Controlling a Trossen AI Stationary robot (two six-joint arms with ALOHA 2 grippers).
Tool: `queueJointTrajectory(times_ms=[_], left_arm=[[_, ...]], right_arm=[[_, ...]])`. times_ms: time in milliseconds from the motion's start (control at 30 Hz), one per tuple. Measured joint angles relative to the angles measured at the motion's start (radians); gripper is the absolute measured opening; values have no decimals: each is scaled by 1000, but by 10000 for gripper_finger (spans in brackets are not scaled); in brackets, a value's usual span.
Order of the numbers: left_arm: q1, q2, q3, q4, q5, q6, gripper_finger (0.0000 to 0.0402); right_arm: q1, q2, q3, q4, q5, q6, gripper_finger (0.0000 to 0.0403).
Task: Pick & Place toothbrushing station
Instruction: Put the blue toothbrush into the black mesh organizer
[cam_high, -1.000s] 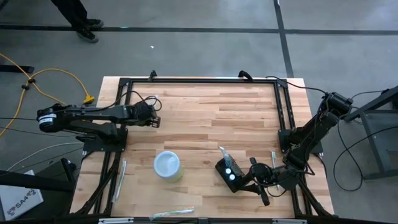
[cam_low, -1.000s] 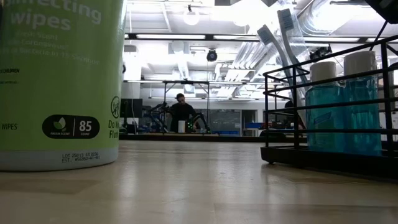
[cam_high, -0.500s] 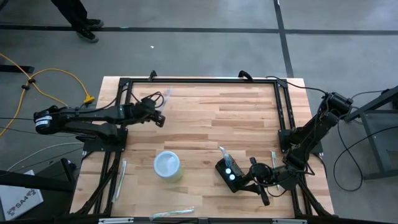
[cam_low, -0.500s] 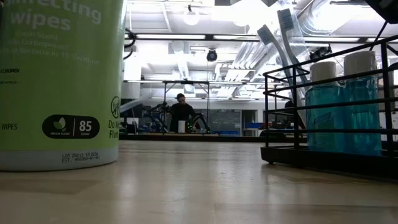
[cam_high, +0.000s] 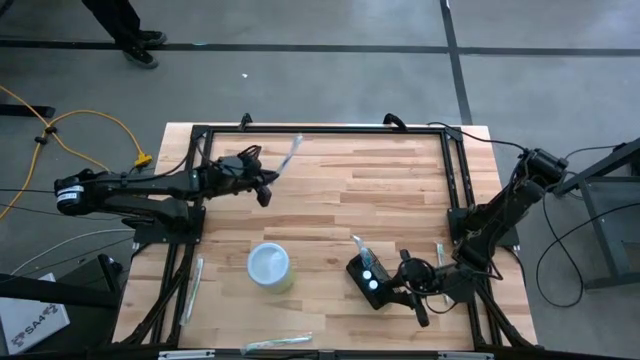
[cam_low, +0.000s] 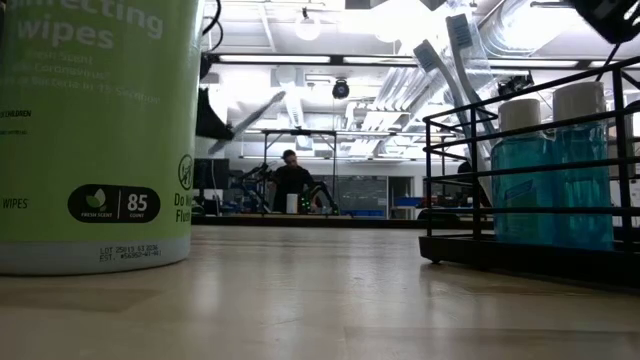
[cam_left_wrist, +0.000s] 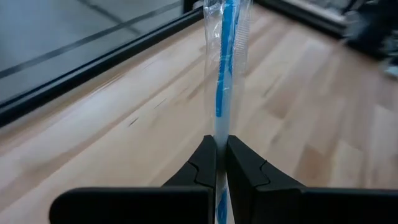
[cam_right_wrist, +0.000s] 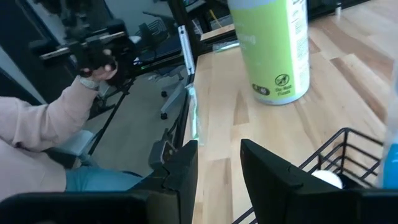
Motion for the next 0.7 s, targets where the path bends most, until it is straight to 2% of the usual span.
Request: queueJointTrajectory(times_ms=[467,700], left_arm=[[1,2,57,63,181,55,5],[1,51,82,83,245,69,5]], right_arm=[[-112,-11,0,95,-29,-105,113],[-188,-25,0,98,-22,-160,113]])
